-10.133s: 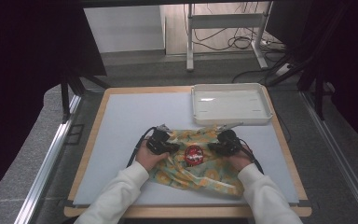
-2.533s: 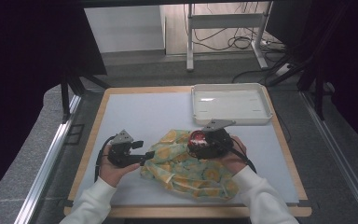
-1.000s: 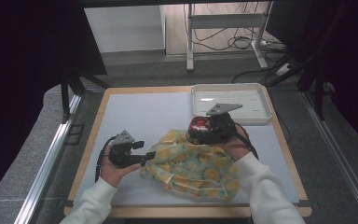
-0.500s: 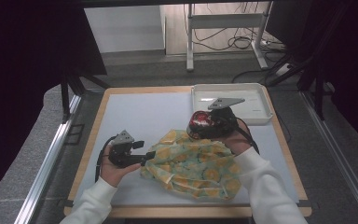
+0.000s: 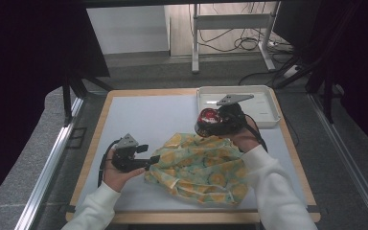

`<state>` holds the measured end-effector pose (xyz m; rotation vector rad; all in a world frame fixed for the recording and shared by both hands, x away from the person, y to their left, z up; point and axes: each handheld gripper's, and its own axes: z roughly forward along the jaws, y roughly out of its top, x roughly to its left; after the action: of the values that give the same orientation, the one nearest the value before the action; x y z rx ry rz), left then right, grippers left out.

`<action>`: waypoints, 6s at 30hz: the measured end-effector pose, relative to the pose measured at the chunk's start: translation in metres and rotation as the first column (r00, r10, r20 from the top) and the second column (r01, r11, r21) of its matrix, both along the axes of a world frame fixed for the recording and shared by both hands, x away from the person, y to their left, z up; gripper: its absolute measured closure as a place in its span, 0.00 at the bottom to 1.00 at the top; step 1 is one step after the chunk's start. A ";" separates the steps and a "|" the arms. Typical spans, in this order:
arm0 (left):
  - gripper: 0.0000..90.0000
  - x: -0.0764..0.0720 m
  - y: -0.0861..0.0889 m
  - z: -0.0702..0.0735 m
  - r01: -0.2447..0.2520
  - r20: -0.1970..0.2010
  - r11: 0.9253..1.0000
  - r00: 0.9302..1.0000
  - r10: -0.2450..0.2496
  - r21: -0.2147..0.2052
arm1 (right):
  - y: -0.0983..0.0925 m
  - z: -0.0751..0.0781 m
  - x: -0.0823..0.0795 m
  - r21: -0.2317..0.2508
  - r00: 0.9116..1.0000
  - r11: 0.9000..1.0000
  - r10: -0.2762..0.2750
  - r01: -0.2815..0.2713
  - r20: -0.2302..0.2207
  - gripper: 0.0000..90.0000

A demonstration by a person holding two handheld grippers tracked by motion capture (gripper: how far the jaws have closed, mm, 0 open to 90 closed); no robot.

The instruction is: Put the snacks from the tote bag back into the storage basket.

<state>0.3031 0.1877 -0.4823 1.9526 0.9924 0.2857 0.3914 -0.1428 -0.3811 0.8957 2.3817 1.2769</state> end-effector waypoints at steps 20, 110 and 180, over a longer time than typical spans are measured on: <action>0.35 0.000 -0.001 -0.001 -0.001 -0.011 1.000 1.000 0.001 -0.005 | -0.002 -0.004 0.029 0.001 0.999 0.999 -0.043 0.043 -0.011 0.28; 0.34 0.001 0.001 -0.001 0.000 -0.014 1.000 1.000 -0.001 -0.004 | 0.007 -0.077 0.142 -0.141 0.964 0.962 -0.248 0.233 -0.095 0.28; 0.34 0.003 0.001 -0.002 -0.001 -0.009 1.000 1.000 0.001 -0.001 | -0.038 -0.049 0.044 0.035 0.993 0.993 -0.115 0.116 -0.037 0.21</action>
<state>0.3057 0.1889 -0.4840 1.9547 0.9993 0.2769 0.4349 -0.1806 -0.4299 1.0583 2.3019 1.2753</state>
